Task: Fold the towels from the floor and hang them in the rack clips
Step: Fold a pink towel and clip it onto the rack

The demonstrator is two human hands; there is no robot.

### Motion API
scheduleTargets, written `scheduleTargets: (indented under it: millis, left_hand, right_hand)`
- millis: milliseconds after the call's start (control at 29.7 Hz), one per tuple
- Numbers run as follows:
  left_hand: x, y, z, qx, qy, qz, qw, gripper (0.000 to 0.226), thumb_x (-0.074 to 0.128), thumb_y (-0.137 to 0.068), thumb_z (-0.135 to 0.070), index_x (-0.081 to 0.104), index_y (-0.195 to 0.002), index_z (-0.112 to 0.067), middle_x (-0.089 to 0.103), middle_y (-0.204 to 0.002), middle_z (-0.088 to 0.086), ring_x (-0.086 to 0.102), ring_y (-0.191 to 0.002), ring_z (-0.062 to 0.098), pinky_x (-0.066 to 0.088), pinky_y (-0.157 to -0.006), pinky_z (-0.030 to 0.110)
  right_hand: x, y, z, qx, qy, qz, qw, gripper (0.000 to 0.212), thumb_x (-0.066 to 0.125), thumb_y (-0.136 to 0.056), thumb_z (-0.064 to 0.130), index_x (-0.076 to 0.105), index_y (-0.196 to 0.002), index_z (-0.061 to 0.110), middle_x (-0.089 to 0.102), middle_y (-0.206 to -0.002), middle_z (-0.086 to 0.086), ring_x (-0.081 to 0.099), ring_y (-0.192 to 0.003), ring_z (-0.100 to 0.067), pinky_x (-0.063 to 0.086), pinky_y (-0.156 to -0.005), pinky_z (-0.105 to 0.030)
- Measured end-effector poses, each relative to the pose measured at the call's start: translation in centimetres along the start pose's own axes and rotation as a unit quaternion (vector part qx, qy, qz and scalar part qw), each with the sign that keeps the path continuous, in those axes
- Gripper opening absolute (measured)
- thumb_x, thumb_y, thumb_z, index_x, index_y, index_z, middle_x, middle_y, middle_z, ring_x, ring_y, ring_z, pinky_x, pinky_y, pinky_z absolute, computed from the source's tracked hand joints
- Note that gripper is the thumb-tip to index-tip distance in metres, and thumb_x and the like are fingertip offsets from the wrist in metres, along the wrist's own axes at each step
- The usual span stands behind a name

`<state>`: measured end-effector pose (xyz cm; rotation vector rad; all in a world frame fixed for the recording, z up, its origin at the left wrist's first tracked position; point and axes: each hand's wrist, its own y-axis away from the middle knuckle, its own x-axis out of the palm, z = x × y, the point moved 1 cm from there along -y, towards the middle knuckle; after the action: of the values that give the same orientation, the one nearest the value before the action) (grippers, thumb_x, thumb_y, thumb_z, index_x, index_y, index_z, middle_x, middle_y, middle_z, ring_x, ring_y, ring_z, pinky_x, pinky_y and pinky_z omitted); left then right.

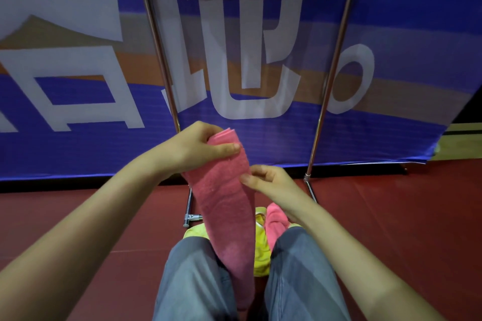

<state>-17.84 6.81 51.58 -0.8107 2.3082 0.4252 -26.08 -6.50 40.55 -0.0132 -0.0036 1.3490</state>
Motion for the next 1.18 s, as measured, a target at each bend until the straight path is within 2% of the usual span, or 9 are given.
scheduleTargets:
  millis: [404, 538, 639, 774, 841, 942, 1009, 1076, 1177]
  left_hand:
    - [-3.5, 0.9, -0.5, 0.042, 0.017, -0.184, 0.982, 0.008, 0.060, -0.083, -0.031, 0.059, -0.079, -0.024, 0.059, -0.070, -0.006, 0.056, -0.062, 0.005, 0.049, -0.045, 0.014]
    - [-5.2, 1.1, 1.8, 0.008, -0.033, -0.219, 0.975, 0.011, 0.058, -0.085, -0.028, 0.057, -0.090, -0.019, 0.054, -0.070, -0.005, 0.053, -0.065, 0.011, 0.044, -0.063, 0.026]
    - [-4.7, 1.6, 4.6, -0.040, -0.085, -0.185, 0.978, 0.013, 0.059, -0.085, -0.025, 0.058, -0.082, -0.011, 0.057, -0.069, 0.001, 0.052, -0.067, 0.018, 0.043, -0.062, 0.028]
    - [-1.0, 1.8, 8.4, -0.063, -0.142, -0.068, 0.986, 0.017, 0.064, -0.082, -0.021, 0.064, -0.083, -0.005, 0.066, -0.084, 0.018, 0.057, -0.077, 0.026, 0.047, -0.071, 0.037]
    - [1.3, 1.9, 8.8, -0.051, -0.072, -0.004, 0.996, 0.001, 0.064, -0.082, -0.017, 0.063, -0.082, -0.016, 0.065, -0.084, 0.008, 0.059, -0.083, 0.019, 0.048, -0.070, 0.023]
    - [4.1, 1.5, 7.1, 0.002, 0.089, 0.052, 0.995, 0.012, 0.055, -0.088, -0.012, 0.060, -0.095, -0.020, 0.065, -0.095, -0.003, 0.060, -0.086, -0.003, 0.044, -0.075, 0.004]
    - [4.8, 1.2, 5.5, 0.044, 0.143, 0.059, 0.987, 0.020, 0.047, -0.090, -0.014, 0.060, -0.105, -0.009, 0.064, -0.098, -0.003, 0.058, -0.090, -0.004, 0.044, -0.081, 0.005]
    - [5.0, 1.1, 4.4, 0.066, 0.205, 0.056, 0.975, 0.037, 0.044, -0.087, -0.023, 0.057, -0.100, 0.009, 0.059, -0.092, 0.011, 0.055, -0.090, 0.013, 0.044, -0.078, 0.010]
    - [5.0, 0.9, 3.7, 0.070, 0.259, 0.072, 0.961, 0.046, 0.053, -0.084, -0.037, 0.055, -0.086, 0.008, 0.052, -0.078, 0.012, 0.049, -0.075, 0.017, 0.041, -0.072, 0.022]
  right_hand:
    - [1.1, 1.5, -8.3, 0.158, 0.051, 0.005, 0.986, 0.026, 0.055, -0.087, 0.007, 0.060, -0.111, -0.003, 0.064, -0.106, -0.010, 0.058, -0.075, 0.004, 0.045, -0.075, -0.006]
    - [0.9, 2.1, -8.5, 0.127, 0.097, -0.004, 0.987, 0.025, 0.051, -0.090, 0.010, 0.060, -0.105, -0.008, 0.062, -0.102, -0.016, 0.050, -0.088, -0.013, 0.046, -0.086, -0.028]
    - [0.1, 1.9, -7.3, 0.101, 0.073, -0.039, 0.992, 0.024, 0.052, -0.089, 0.007, 0.060, -0.101, -0.012, 0.064, -0.097, -0.019, 0.050, -0.080, -0.005, 0.040, -0.073, -0.018]
    - [-0.2, 1.6, -4.5, 0.078, -0.014, -0.036, 0.996, 0.017, 0.049, -0.090, 0.008, 0.066, -0.092, 0.007, 0.063, -0.083, 0.000, 0.056, -0.071, 0.000, 0.045, -0.073, -0.017]
    - [0.2, 1.5, -3.0, 0.069, -0.039, -0.014, 0.997, 0.018, 0.048, -0.090, 0.008, 0.066, -0.089, 0.010, 0.063, -0.079, 0.002, 0.057, -0.070, -0.002, 0.046, -0.069, -0.015]
    - [0.5, 1.6, -0.2, 0.064, -0.066, 0.036, 0.995, 0.018, 0.051, -0.089, 0.012, 0.068, -0.085, 0.014, 0.068, -0.070, 0.006, 0.060, -0.066, -0.004, 0.048, -0.066, -0.015]
    - [0.3, 1.6, 1.7, 0.059, -0.051, 0.058, 0.995, 0.018, 0.052, -0.088, 0.015, 0.069, -0.083, 0.015, 0.068, -0.071, 0.005, 0.061, -0.066, -0.005, 0.048, -0.066, -0.015]
    - [-0.2, 1.7, 3.2, 0.059, -0.039, 0.067, 0.995, 0.016, 0.054, -0.086, 0.018, 0.069, -0.088, 0.013, 0.068, -0.081, -0.004, 0.061, -0.073, -0.011, 0.048, -0.069, -0.020]
    - [-0.8, 1.8, 5.1, 0.056, -0.016, 0.100, 0.993, 0.019, 0.060, -0.081, 0.026, 0.070, -0.094, 0.015, 0.064, -0.098, -0.015, 0.058, -0.090, -0.026, 0.048, -0.080, -0.031]
